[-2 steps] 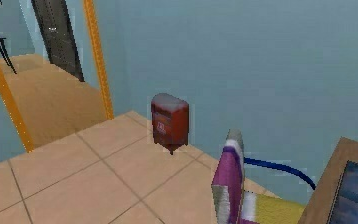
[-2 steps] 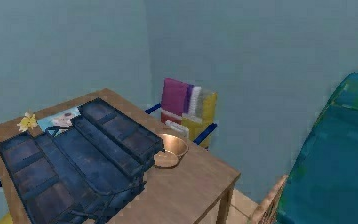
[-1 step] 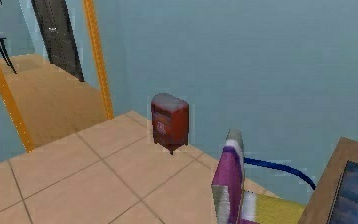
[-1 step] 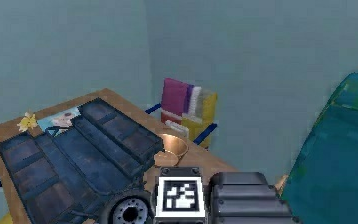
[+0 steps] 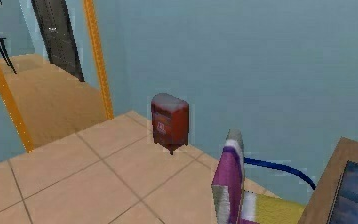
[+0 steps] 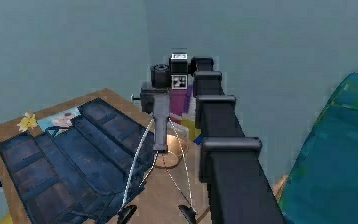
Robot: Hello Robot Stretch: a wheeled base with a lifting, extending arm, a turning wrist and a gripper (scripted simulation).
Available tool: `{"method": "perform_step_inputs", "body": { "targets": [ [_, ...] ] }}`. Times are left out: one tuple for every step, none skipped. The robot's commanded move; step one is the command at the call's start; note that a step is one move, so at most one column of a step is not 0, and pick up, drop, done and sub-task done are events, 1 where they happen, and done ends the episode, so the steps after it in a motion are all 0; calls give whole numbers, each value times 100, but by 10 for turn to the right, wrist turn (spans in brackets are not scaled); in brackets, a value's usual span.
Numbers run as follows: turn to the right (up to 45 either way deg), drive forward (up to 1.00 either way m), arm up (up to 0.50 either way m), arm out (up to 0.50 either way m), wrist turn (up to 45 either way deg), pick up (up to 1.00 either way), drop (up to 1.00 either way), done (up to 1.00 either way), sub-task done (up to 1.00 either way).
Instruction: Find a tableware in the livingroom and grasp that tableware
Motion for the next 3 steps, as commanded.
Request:
{"method": "perform_step_inputs", "body": {
  "targets": [
    [0,0,0,0,450,0,0,0,0],
    [0,0,0,0,450,0,0,0,0],
    [0,0,0,0,450,0,0,0,0]
  ]
}}
